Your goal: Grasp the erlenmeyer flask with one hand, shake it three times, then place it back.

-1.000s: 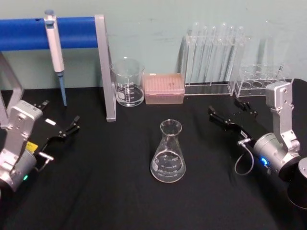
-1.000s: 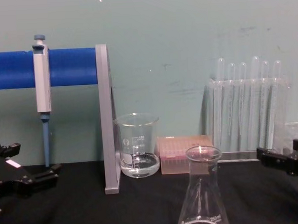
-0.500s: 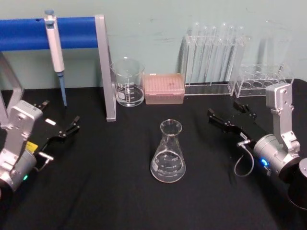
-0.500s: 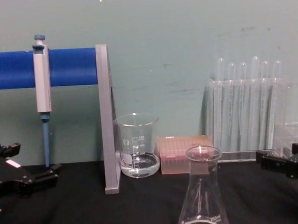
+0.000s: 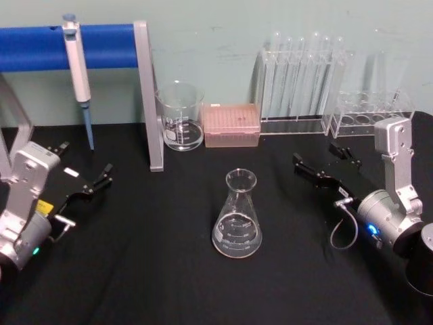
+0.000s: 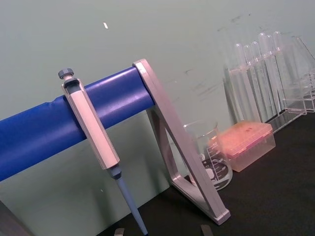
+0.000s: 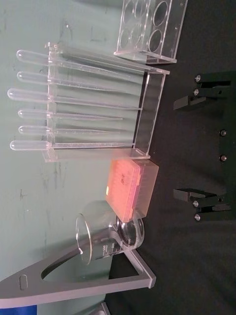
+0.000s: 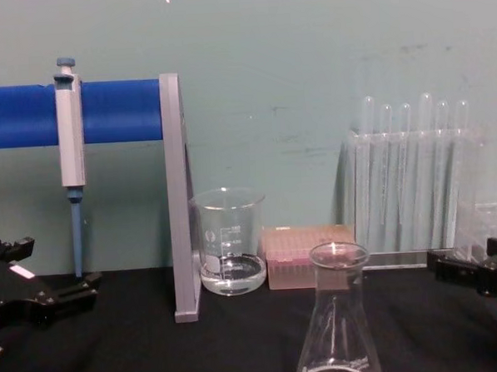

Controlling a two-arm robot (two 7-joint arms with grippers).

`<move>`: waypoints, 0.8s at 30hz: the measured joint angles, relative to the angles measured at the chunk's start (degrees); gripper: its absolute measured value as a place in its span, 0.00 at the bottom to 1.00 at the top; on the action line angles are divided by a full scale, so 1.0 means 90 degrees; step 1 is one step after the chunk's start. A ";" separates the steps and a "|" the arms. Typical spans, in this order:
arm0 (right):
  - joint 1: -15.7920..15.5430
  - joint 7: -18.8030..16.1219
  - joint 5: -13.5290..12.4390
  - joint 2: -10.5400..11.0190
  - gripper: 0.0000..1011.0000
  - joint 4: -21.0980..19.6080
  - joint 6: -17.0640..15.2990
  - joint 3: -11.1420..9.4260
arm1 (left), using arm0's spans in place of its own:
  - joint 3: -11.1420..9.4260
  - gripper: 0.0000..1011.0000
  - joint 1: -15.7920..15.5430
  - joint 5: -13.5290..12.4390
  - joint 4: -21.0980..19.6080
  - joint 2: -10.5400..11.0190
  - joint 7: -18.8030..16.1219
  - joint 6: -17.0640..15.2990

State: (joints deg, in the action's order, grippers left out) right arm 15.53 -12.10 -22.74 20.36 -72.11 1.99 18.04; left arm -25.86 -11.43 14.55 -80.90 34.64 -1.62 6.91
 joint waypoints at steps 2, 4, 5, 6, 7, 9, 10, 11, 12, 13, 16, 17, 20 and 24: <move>0.0000 0.0001 0.0000 0.0001 0.99 -0.0001 0.0000 0.0001 | 0.0000 0.99 0.0000 0.0000 0.0000 0.0000 0.0000 0.0000; 0.0001 0.0003 0.0000 0.0002 0.99 -0.0002 0.0001 0.0003 | 0.0000 0.99 0.0000 0.0000 0.0000 0.0000 0.0000 0.0000; 0.0000 0.0004 0.0000 0.0002 0.99 -0.0002 0.0001 0.0004 | 0.0000 0.99 0.0000 0.0000 0.0000 0.0000 0.0000 0.0000; 0.0000 0.0004 0.0000 0.0003 0.99 -0.0002 0.0002 0.0005 | 0.0000 0.99 0.0000 0.0000 0.0000 0.0000 0.0000 0.0000; 0.0001 0.0005 0.0000 0.0003 0.99 -0.0002 0.0002 0.0005 | 0.0000 0.99 0.0000 0.0000 0.0000 0.0000 0.0000 0.0000; 0.0000 0.0007 0.0000 0.0003 0.99 -0.0002 0.0003 0.0007 | 0.0000 0.99 0.0000 0.0000 0.0000 0.0000 0.0000 0.0000; 0.0000 0.0007 0.0000 0.0003 0.99 -0.0002 0.0003 0.0008 | 0.0000 0.99 0.0000 0.0000 0.0000 0.0000 0.0000 0.0000; 0.0001 0.0008 0.0000 0.0003 0.99 -0.0002 0.0003 0.0009 | 0.0000 0.99 0.0000 0.0000 0.0000 0.0000 0.0000 0.0000; 0.0001 0.0009 0.0000 0.0003 0.99 -0.0002 0.0004 0.0009 | 0.0000 0.99 0.0000 0.0000 0.0000 0.0000 0.0000 0.0000; 0.0001 0.0009 0.0000 0.0003 0.99 -0.0002 0.0004 0.0009 | 0.0000 0.99 0.0000 0.0000 0.0000 0.0000 0.0000 0.0000; 0.0001 0.0012 0.0000 0.0003 0.99 -0.0002 0.0006 0.0009 | 0.0000 0.99 0.0000 0.0000 0.0000 0.0000 0.0000 0.0000; 0.0001 0.0012 0.0000 0.0003 0.99 -0.0002 0.0006 0.0009 | 0.0000 0.99 0.0000 0.0000 0.0000 0.0000 0.0000 0.0000; 0.0001 0.0012 0.0000 0.0003 0.99 -0.0003 0.0007 0.0009 | 0.0000 0.99 0.0000 0.0000 0.0000 0.0000 0.0000 0.0000; 0.0000 0.0012 0.0000 0.0003 0.99 -0.0002 0.0008 0.0009 | 0.0000 0.99 0.0000 0.0000 0.0000 0.0000 0.0000 0.0000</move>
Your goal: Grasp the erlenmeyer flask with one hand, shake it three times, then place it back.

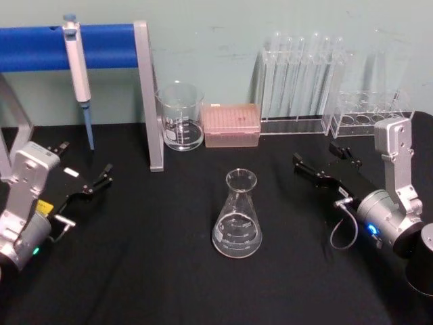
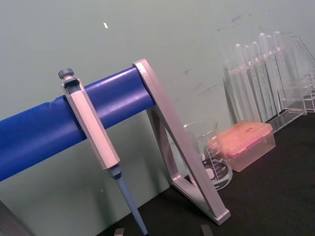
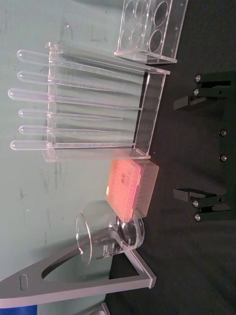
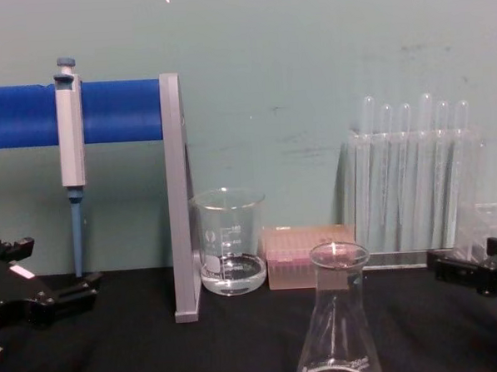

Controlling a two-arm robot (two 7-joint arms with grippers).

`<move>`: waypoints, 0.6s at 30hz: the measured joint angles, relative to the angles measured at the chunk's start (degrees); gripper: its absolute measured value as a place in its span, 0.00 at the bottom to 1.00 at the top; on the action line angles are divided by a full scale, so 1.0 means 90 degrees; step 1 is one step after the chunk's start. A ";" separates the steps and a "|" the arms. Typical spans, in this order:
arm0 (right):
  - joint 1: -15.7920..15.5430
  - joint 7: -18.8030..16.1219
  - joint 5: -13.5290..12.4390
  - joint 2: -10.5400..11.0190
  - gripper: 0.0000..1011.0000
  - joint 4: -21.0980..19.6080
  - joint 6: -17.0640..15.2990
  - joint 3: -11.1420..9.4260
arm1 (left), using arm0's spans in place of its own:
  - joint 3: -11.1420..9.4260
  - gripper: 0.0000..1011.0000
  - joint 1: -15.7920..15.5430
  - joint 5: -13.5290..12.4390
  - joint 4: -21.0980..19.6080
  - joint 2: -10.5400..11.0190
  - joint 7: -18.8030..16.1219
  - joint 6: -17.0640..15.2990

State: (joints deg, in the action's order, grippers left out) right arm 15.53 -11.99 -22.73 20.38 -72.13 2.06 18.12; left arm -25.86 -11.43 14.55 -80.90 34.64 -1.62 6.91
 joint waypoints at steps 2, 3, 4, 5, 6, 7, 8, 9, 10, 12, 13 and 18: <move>0.0000 0.0000 0.0000 0.0000 0.99 0.0000 0.0000 0.0000 | 0.0000 0.99 0.0000 0.0000 0.0000 0.0000 0.0000 0.0000; 0.0000 0.0000 0.0000 0.0000 0.99 0.0000 0.0000 0.0000 | 0.0000 0.99 0.0000 0.0000 0.0000 0.0000 0.0000 0.0000; 0.0000 0.0000 0.0000 0.0000 0.99 0.0000 0.0000 0.0000 | 0.0000 0.99 0.0000 0.0000 0.0000 0.0000 0.0000 0.0000; 0.0000 0.0000 0.0000 0.0000 0.99 0.0000 0.0000 0.0000 | 0.0000 0.99 0.0000 0.0000 0.0000 0.0000 0.0000 0.0000; 0.0000 0.0000 0.0000 0.0000 0.99 0.0000 0.0000 0.0000 | 0.0000 0.99 0.0000 0.0000 0.0000 0.0000 0.0000 0.0000; 0.0000 -0.0001 0.0000 0.0000 0.99 0.0000 0.0000 0.0000 | 0.0000 0.99 -0.0001 0.0000 0.0000 0.0000 0.0000 0.0000; 0.0000 0.0000 0.0000 0.0000 0.99 0.0000 0.0000 0.0000 | 0.0000 0.99 0.0000 0.0000 0.0000 0.0000 0.0000 0.0000; 0.0000 -0.0001 0.0000 0.0000 0.99 0.0000 0.0000 0.0000 | 0.0000 0.99 0.0000 0.0000 0.0000 0.0000 0.0000 0.0000; 0.0000 -0.0001 0.0000 0.0000 0.99 0.0000 0.0000 0.0000 | 0.0000 0.99 0.0000 0.0000 0.0000 0.0000 0.0000 0.0000; 0.0000 0.0000 0.0000 0.0000 0.99 0.0000 0.0000 0.0000 | 0.0000 0.99 -0.0001 0.0000 0.0000 0.0000 0.0000 0.0000; 0.0000 -0.0001 0.0000 0.0000 0.99 0.0000 0.0000 0.0000 | 0.0000 0.99 0.0000 0.0000 0.0000 0.0000 0.0000 0.0000; 0.0000 -0.0001 0.0000 0.0000 0.99 0.0000 0.0000 0.0000 | 0.0000 0.99 -0.0001 0.0000 0.0000 0.0000 0.0000 0.0000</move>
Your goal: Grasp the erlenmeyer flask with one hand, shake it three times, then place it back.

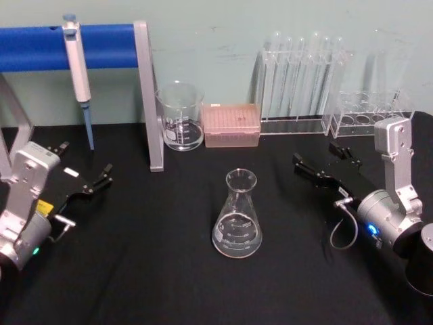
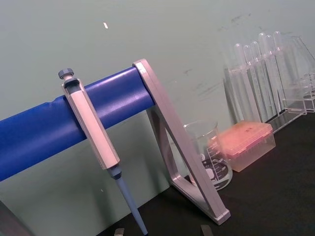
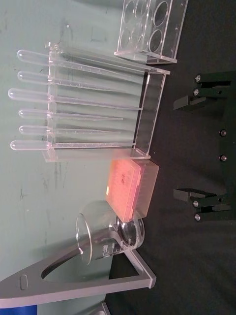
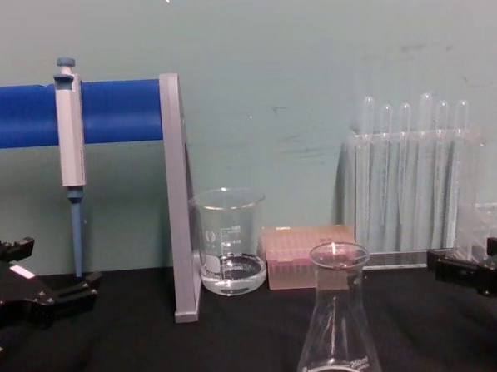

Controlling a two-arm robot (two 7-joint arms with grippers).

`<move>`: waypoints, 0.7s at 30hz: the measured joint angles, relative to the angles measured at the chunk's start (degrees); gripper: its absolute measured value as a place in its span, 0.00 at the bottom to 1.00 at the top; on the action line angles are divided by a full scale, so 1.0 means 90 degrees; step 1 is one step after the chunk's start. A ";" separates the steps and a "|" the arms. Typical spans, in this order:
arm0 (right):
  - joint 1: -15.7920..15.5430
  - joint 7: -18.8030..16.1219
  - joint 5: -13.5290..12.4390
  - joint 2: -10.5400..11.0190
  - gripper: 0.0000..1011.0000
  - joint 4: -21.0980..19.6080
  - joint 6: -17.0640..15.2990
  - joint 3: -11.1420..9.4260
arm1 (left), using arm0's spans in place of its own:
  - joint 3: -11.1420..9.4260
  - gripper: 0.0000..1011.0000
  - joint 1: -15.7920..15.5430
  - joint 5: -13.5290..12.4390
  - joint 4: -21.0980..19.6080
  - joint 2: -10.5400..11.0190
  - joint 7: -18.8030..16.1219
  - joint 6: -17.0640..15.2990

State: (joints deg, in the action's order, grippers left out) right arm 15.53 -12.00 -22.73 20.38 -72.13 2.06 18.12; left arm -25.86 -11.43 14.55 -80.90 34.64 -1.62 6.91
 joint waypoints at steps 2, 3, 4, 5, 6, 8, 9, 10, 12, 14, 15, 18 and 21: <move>0.0000 0.0000 0.0000 0.0000 0.99 0.0000 0.0000 0.0000 | 0.0000 0.99 0.0001 0.0000 0.0000 0.0000 0.0000 0.0000; 0.0000 0.0000 0.0000 0.0000 0.99 0.0000 0.0000 0.0000 | 0.0000 0.99 0.0000 0.0000 0.0000 0.0000 0.0000 0.0000; 0.0000 0.0000 0.0000 0.0000 0.99 0.0000 0.0000 0.0000 | 0.0000 0.99 0.0000 0.0000 0.0000 0.0000 0.0000 0.0000; 0.0000 0.0000 0.0000 0.0000 0.99 0.0000 0.0000 0.0000 | 0.0000 0.99 0.0001 0.0000 0.0000 0.0000 0.0000 0.0000; 0.0000 0.0000 0.0000 0.0000 0.99 0.0000 0.0000 0.0000 | 0.0000 0.99 0.0000 0.0000 0.0000 0.0000 0.0000 0.0000; 0.0000 0.0000 0.0000 0.0000 0.99 0.0000 0.0000 0.0000 | 0.0000 0.99 0.0000 0.0000 0.0000 0.0000 0.0000 0.0000; 0.0000 0.0000 0.0000 0.0000 0.99 0.0000 0.0000 0.0000 | 0.0000 0.99 0.0001 0.0000 0.0000 0.0000 0.0000 0.0000; 0.0000 0.0000 0.0000 0.0000 0.99 0.0000 0.0000 0.0000 | 0.0000 0.99 0.0000 0.0000 0.0000 0.0000 0.0000 0.0000; 0.0000 0.0000 0.0000 0.0000 0.99 0.0000 0.0000 0.0000 | 0.0000 0.99 0.0000 0.0000 0.0000 0.0000 0.0000 0.0000; 0.0000 0.0000 0.0000 0.0000 0.99 0.0000 0.0000 0.0000 | 0.0000 0.99 0.0001 0.0000 0.0000 0.0000 0.0000 0.0000; 0.0000 0.0000 0.0000 0.0000 0.99 0.0000 0.0000 0.0000 | 0.0000 0.99 0.0000 0.0000 0.0000 0.0000 0.0000 0.0000; 0.0000 0.0000 0.0000 0.0000 0.99 0.0000 0.0000 0.0000 | 0.0000 0.99 0.0000 0.0000 0.0000 0.0000 0.0000 0.0000; 0.0000 0.0000 0.0000 0.0000 0.99 0.0000 0.0000 0.0000 | 0.0000 0.99 0.0000 0.0000 0.0000 0.0000 0.0000 0.0000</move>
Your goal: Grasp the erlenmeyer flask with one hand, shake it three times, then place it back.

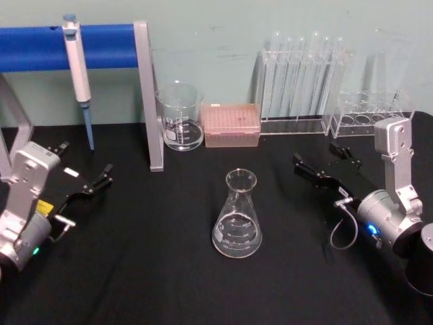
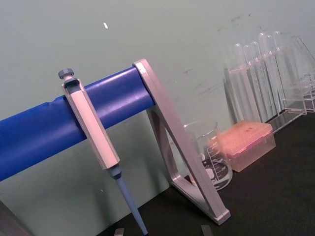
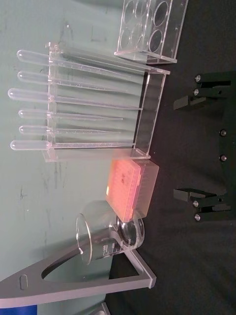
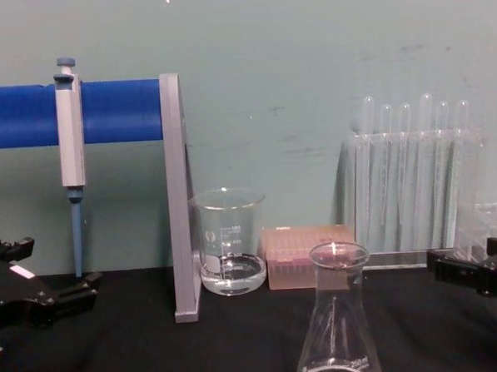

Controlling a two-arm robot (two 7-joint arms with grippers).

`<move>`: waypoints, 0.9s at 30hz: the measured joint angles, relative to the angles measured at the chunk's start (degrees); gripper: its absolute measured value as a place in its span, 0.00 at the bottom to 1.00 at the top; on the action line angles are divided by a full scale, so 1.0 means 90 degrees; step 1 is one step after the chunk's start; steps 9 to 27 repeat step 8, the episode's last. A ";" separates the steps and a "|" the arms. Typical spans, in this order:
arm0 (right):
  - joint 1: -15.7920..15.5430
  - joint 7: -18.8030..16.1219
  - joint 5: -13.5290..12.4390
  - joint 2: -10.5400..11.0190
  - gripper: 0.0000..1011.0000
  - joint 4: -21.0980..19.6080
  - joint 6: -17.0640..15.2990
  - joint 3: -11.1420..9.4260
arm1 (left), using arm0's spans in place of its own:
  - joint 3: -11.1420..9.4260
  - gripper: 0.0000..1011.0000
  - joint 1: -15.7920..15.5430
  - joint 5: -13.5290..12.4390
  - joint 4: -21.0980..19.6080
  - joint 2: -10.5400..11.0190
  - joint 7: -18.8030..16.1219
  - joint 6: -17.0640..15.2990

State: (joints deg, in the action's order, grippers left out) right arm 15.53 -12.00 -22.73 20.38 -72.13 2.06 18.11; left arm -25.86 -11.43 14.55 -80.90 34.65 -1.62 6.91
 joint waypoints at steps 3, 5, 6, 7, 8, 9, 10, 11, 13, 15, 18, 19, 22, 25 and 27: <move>0.0000 0.0000 0.0000 0.0000 0.99 0.0000 0.0000 0.0000 | 0.0000 0.99 0.0000 0.0000 0.0000 0.0000 0.0000 0.0000; 0.0000 0.0000 0.0000 0.0000 0.99 0.0000 0.0000 0.0000 | 0.0000 0.99 0.0000 0.0000 0.0000 0.0000 0.0000 0.0000; 0.0000 0.0000 0.0000 0.0000 0.99 0.0000 0.0000 0.0000 | 0.0000 0.99 0.0000 0.0000 0.0000 0.0000 0.0000 0.0000; 0.0000 0.0000 0.0000 0.0000 0.99 0.0000 0.0000 0.0000 | 0.0000 0.99 0.0000 0.0000 0.0000 0.0000 0.0000 0.0000; 0.0000 0.0000 0.0000 0.0000 0.99 0.0000 0.0000 0.0000 | 0.0000 0.99 0.0000 0.0000 0.0000 0.0000 0.0000 0.0000; 0.0000 0.0000 0.0000 0.0000 0.99 0.0000 0.0000 0.0000 | 0.0000 0.99 0.0000 0.0000 0.0000 0.0000 0.0000 0.0000; 0.0000 0.0000 0.0000 0.0000 0.99 0.0000 0.0000 0.0000 | 0.0000 0.99 0.0000 0.0000 0.0000 0.0000 0.0000 0.0000; 0.0000 0.0000 0.0000 0.0000 0.99 0.0000 0.0000 0.0000 | 0.0000 0.99 0.0000 0.0000 0.0000 0.0000 0.0000 0.0000; 0.0000 0.0000 0.0000 0.0000 0.99 0.0000 0.0000 0.0000 | 0.0000 0.99 0.0000 0.0000 0.0000 0.0000 0.0000 0.0000; 0.0000 0.0000 0.0000 0.0000 0.99 0.0000 0.0000 0.0000 | 0.0000 0.99 0.0000 0.0000 0.0000 0.0000 0.0000 0.0000; 0.0000 0.0000 0.0000 0.0000 0.99 0.0000 0.0000 0.0000 | 0.0000 0.99 0.0000 0.0000 0.0000 0.0000 0.0000 0.0000; 0.0000 0.0000 0.0000 0.0000 0.99 0.0000 0.0000 0.0000 | 0.0000 0.99 0.0000 0.0000 0.0000 0.0000 0.0000 0.0000; 0.0000 0.0000 0.0000 0.0000 0.99 0.0000 0.0000 0.0000 | 0.0000 0.99 0.0000 0.0000 0.0000 0.0000 0.0000 0.0000; 0.0000 0.0000 0.0000 0.0000 0.99 0.0000 0.0000 0.0000 | 0.0000 0.99 0.0000 0.0000 0.0000 0.0000 0.0000 0.0000; 0.0000 0.0000 0.0000 0.0000 0.99 0.0000 0.0000 0.0000 | 0.0000 0.99 0.0000 0.0000 0.0000 0.0000 0.0000 0.0000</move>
